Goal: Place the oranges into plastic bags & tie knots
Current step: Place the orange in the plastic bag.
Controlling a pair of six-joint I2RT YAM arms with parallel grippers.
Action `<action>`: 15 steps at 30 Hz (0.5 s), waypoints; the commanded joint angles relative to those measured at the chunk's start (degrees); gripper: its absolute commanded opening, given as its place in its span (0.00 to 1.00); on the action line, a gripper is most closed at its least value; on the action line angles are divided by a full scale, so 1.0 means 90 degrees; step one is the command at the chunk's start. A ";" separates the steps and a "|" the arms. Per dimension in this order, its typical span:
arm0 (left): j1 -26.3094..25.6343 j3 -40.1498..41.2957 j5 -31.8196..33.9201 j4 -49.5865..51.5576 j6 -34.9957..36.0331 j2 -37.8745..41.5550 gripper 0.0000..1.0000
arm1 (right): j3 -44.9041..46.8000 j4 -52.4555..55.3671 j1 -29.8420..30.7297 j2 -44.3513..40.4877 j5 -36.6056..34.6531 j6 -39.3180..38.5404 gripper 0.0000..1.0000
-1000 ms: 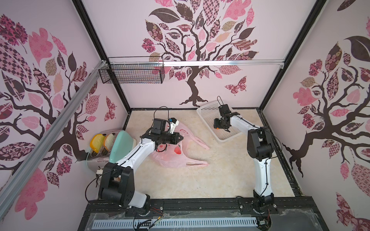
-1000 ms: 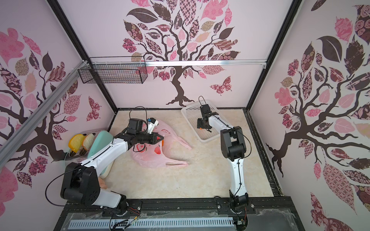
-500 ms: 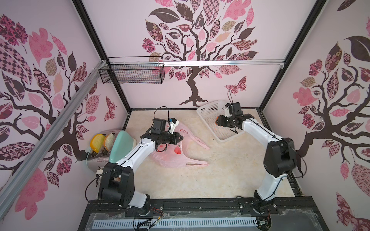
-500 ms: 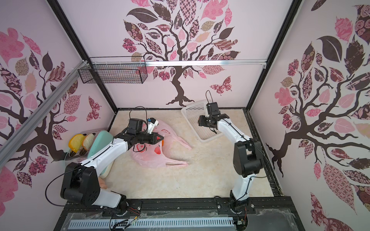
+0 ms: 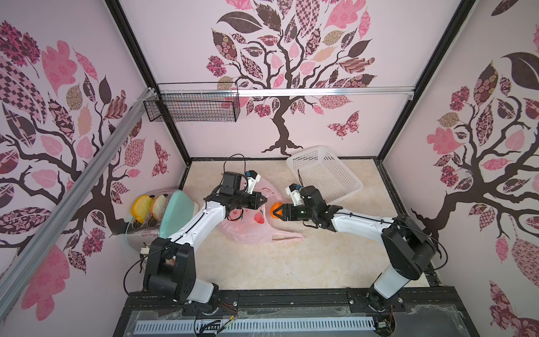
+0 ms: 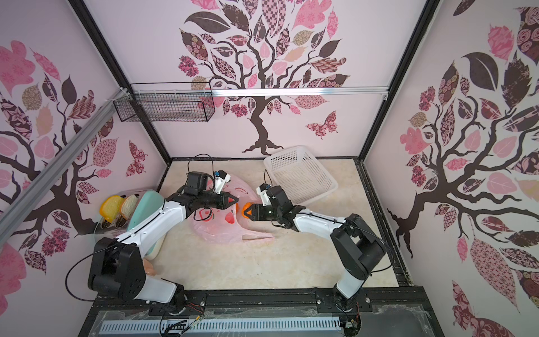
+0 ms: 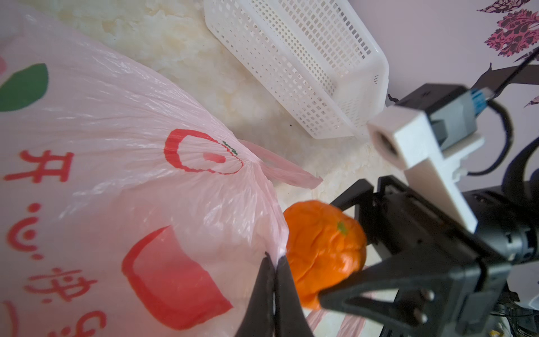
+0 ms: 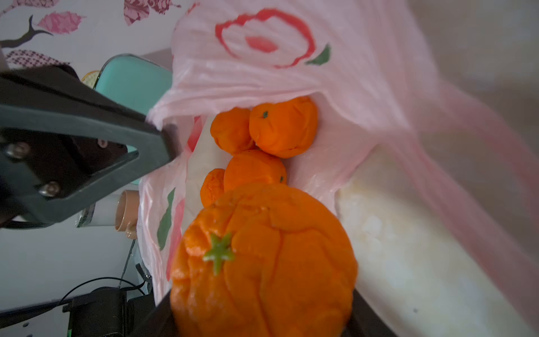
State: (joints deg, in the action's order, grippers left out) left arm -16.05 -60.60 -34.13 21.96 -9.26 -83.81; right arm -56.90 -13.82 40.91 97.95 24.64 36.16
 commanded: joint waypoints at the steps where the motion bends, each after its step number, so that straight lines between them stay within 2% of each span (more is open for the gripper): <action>1: 0.0016 -0.0047 -0.0051 -0.0077 -0.0020 0.0210 0.00 | -0.0324 -0.1440 0.0162 0.0671 0.0823 0.0887 0.46; 3: 0.0016 -0.0008 -0.0017 -0.0073 -0.0015 0.0263 0.00 | -0.0323 -0.2325 0.0210 0.1138 0.1238 0.1411 0.47; 6: 0.0016 0.0126 0.0014 -0.0109 -0.0021 0.0357 0.00 | -0.0725 -0.2610 0.0245 0.1830 0.1551 0.1636 0.50; 8: 0.0016 0.0214 0.0063 -0.0139 -0.0026 0.0417 0.00 | -0.1071 -0.2750 0.0293 0.2310 0.1890 0.1597 0.51; 11: 0.0017 0.0292 0.0103 -0.0137 -0.0033 0.0454 0.00 | -0.1442 -0.2659 0.0398 0.2696 0.2375 0.1326 0.57; 15: 0.0026 0.0331 0.0178 -0.0130 -0.0043 0.0478 0.00 | -0.1476 -0.2237 0.0501 0.2747 0.2395 0.1007 0.60</action>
State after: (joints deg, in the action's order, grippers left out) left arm -16.03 -58.22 -33.04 21.76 -9.28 -80.86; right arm -68.31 -34.52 44.36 122.56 42.54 47.13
